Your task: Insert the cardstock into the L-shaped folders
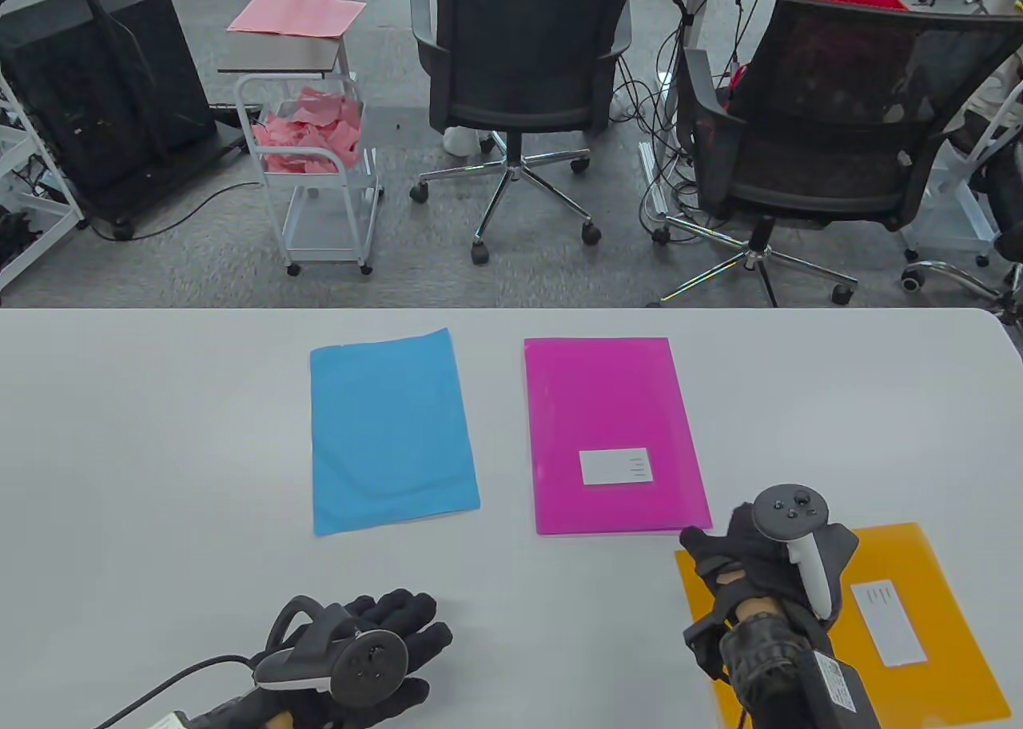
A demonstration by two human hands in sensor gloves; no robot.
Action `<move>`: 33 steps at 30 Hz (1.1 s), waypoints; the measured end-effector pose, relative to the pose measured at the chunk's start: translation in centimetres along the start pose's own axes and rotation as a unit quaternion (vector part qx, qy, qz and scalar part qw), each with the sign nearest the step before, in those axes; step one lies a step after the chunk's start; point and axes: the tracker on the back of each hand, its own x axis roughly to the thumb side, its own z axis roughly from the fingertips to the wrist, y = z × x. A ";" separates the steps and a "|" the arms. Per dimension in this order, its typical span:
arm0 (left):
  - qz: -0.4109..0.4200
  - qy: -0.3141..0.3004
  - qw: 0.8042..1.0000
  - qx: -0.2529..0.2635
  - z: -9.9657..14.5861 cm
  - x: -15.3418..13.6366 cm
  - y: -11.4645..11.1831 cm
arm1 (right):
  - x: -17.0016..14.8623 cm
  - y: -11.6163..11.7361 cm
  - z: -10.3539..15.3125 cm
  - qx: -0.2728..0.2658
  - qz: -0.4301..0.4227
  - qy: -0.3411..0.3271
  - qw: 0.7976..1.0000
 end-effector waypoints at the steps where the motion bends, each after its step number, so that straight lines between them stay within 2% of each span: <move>1: -0.001 0.000 1.000 -0.001 0.0 0.0 0.0 | -0.6 0.4 0.1 0.036 0.031 0.025 0.999; 5: -0.001 0.000 1.000 -0.004 0.0 0.0 -0.1 | -1.6 3.2 0.1 0.126 0.126 0.071 0.981; 8: -0.002 0.002 1.000 -0.006 0.0 0.0 -0.1 | -1.2 5.1 0.2 0.158 0.201 0.082 0.963; 11: -0.001 0.003 1.000 -0.005 0.0 0.0 -0.1 | -0.9 6.1 0.1 0.173 0.214 0.083 0.958; 14: -0.003 0.003 1.000 -0.006 0.0 0.0 -0.1 | -0.5 6.3 0.3 0.172 0.220 0.076 0.957; 18: -0.001 0.003 1.000 -0.010 0.0 0.0 -0.2 | 0.9 7.3 0.9 0.137 0.269 0.054 0.952; 27: 0.000 0.004 1.000 -0.006 0.1 0.1 0.1 | 1.6 7.5 0.3 0.151 0.277 0.056 0.947; 33: -0.001 0.007 1.000 -0.005 0.2 0.0 0.1 | 1.7 7.7 0.5 0.141 0.278 0.053 0.949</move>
